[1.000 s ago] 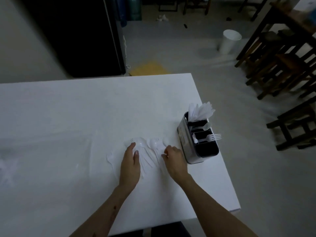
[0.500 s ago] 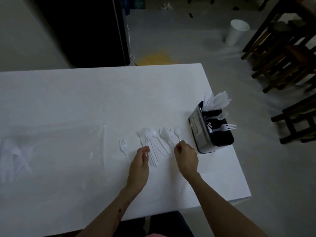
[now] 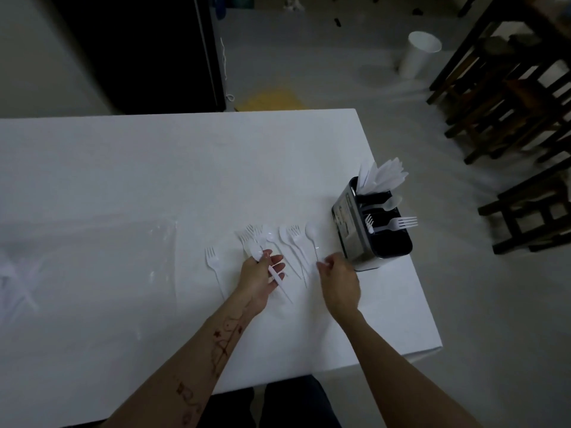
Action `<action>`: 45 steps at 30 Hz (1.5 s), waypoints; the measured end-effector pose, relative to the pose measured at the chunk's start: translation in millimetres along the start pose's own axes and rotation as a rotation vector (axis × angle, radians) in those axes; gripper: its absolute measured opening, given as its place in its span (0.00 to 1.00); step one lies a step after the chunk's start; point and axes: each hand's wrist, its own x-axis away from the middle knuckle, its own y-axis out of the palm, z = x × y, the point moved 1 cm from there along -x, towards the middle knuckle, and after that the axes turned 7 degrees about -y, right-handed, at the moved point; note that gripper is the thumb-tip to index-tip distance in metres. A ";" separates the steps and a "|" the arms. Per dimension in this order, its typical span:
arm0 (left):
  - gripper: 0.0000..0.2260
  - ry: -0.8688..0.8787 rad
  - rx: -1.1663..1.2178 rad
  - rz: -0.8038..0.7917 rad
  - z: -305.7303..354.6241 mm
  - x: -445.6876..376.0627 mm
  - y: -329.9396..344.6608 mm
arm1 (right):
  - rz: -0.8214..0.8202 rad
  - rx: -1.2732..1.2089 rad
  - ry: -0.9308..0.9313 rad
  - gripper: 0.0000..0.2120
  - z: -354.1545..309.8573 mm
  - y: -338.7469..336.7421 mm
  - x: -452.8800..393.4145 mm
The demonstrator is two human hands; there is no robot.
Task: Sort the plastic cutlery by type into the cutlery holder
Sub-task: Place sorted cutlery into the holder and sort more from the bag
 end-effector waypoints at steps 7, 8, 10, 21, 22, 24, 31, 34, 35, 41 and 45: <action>0.09 -0.028 0.028 0.004 -12.1 -1.1 -11.7 | -0.108 0.026 0.147 0.09 9.6 7.7 -17.6; 0.09 -0.032 0.022 0.001 -12.4 -1.2 -11.8 | -0.121 0.025 0.156 0.09 10.4 8.5 -19.6; 0.08 -0.043 0.013 -0.002 -12.6 -1.8 -11.2 | -0.133 0.033 0.151 0.09 10.8 9.2 -21.1; 0.10 -0.016 0.051 -0.114 -10.0 -10.7 -5.8 | -0.409 -0.483 -0.091 0.04 -22.0 -10.3 5.4; 0.09 -0.001 0.048 -0.116 -9.7 -11.3 -5.3 | -0.432 -0.482 -0.089 0.03 -23.2 -9.3 6.8; 0.08 0.023 0.076 -0.092 -9.6 -12.7 -5.1 | -0.465 -0.480 -0.081 0.02 -24.6 -8.0 7.3; 0.05 0.040 0.144 0.028 -5.4 -15.6 -8.6 | -0.140 -0.090 -0.124 0.08 -16.7 3.7 -8.3; 0.05 0.029 0.144 0.025 -6.2 -14.3 -9.9 | -0.116 0.114 -0.133 0.11 -15.6 8.3 -12.5; 0.05 0.023 0.147 0.023 -7.2 -14.6 -11.0 | -0.134 0.155 -0.143 0.10 -16.1 9.5 -13.0; 0.06 0.017 0.137 0.053 -10.4 -13.9 -14.1 | -0.079 0.157 -0.156 0.04 -20.7 6.5 -11.4; 0.06 0.014 0.147 0.068 -10.0 -13.2 -12.6 | -0.022 0.147 -0.271 0.05 -26.8 5.6 -2.6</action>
